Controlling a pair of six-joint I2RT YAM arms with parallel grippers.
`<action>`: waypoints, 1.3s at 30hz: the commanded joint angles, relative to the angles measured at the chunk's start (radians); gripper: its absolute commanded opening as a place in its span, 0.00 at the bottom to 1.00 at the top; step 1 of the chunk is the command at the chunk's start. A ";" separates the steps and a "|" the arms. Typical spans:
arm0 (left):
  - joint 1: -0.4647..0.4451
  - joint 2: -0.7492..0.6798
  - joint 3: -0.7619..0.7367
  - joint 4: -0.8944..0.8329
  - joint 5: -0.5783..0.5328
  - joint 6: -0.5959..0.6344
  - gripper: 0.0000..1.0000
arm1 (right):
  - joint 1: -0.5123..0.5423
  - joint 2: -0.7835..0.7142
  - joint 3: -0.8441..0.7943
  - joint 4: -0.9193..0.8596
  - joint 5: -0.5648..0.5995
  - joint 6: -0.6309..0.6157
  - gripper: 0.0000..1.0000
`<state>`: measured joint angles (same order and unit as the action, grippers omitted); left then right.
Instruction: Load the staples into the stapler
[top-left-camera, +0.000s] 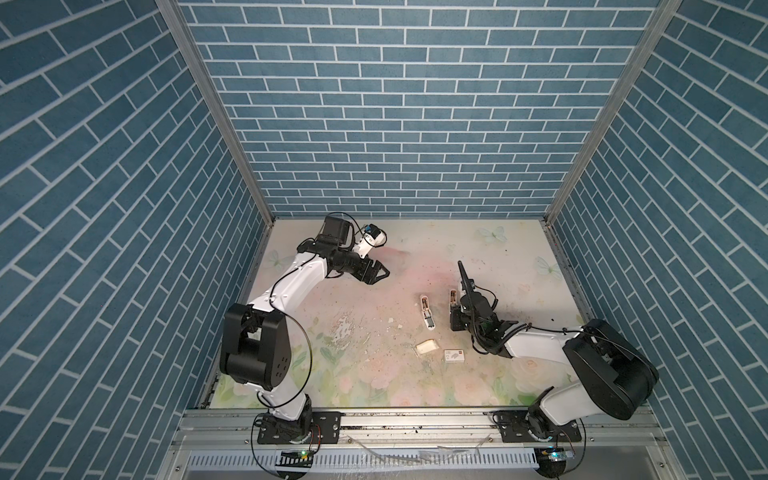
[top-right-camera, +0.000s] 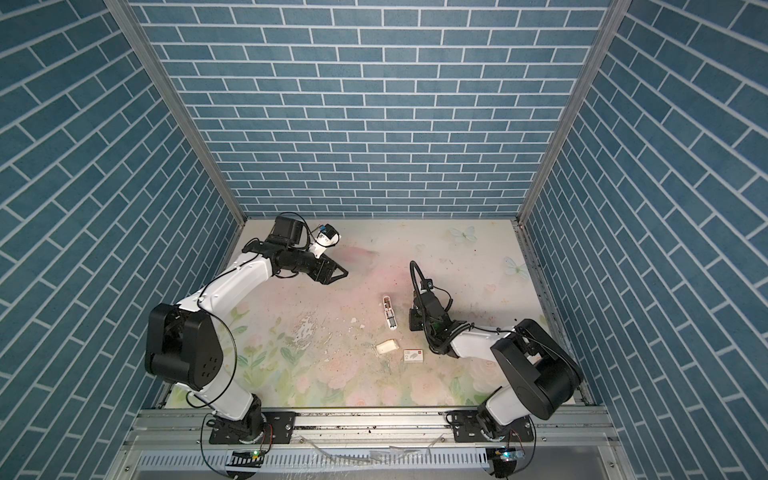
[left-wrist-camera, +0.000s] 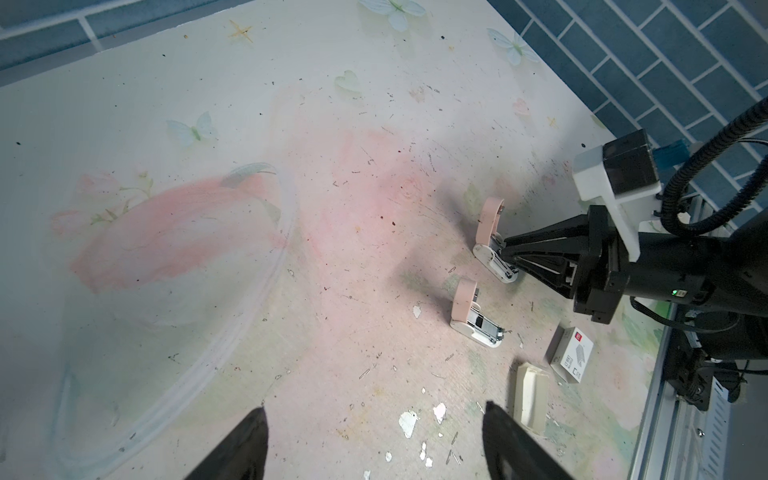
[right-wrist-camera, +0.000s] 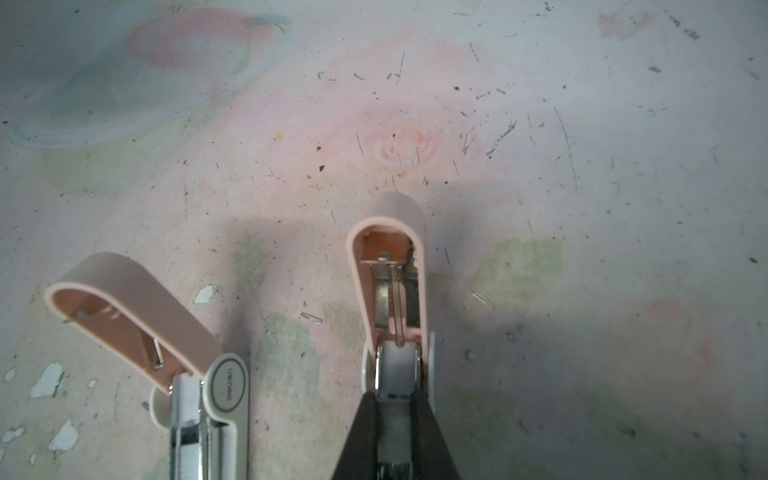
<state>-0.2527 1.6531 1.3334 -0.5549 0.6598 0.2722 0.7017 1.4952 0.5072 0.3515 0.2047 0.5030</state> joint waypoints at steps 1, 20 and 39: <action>0.007 -0.015 -0.017 0.001 0.014 -0.002 0.82 | 0.012 0.003 -0.025 -0.011 0.008 0.042 0.14; 0.007 -0.020 -0.016 -0.004 0.009 0.000 0.82 | 0.027 0.009 -0.022 -0.016 0.010 0.048 0.22; 0.007 -0.022 -0.018 -0.002 0.009 -0.004 0.82 | 0.027 0.030 0.034 -0.066 0.012 0.019 0.31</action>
<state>-0.2527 1.6531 1.3262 -0.5549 0.6594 0.2722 0.7223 1.5047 0.5198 0.3305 0.2150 0.5247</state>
